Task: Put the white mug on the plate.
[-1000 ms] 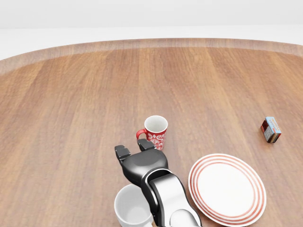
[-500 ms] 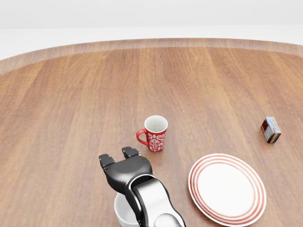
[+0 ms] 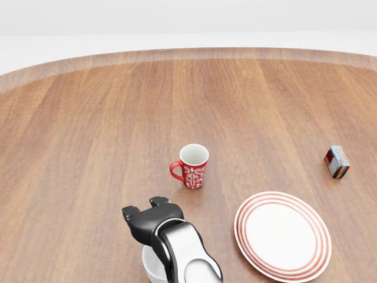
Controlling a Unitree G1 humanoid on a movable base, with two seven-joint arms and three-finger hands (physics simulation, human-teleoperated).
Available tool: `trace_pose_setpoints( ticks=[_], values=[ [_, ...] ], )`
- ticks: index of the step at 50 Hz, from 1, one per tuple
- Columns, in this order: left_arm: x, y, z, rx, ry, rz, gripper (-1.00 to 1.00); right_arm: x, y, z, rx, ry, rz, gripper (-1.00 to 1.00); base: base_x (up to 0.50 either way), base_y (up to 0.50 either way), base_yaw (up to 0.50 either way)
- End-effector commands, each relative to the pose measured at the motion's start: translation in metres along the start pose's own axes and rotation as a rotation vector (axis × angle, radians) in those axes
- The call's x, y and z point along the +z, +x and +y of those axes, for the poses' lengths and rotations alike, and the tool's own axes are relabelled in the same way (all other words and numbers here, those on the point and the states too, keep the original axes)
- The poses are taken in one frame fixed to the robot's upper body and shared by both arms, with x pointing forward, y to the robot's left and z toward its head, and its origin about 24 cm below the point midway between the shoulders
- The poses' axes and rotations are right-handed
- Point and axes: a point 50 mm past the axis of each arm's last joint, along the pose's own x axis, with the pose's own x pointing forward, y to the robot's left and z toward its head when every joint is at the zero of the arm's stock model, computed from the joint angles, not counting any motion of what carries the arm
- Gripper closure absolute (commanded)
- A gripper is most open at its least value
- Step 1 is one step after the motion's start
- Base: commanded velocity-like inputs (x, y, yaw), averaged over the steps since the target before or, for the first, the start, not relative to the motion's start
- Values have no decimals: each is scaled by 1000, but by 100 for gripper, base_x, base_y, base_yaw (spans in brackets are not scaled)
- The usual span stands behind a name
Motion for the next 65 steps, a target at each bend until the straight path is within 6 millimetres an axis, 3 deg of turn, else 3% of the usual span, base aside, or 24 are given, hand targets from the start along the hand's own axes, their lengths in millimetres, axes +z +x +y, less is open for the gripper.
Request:
trace_pose_setpoints(
  ticks=[1, 24, 65],
  values=[
    [0, 0, 0, -1, -1, 2, -100, -3, 6, 4, 44, 8, 0, -100, 0, 0, 0],
    [0, 0, -1, -2, -3, -1, -100, -15, 14, 1, 80, 12, 25, -100, 0, 0, 0],
    [-4, -1, 0, -2, 2, 16, -100, -21, 28, 28, 241, 42, 28, -100, 0, 0, 0]
  ],
)
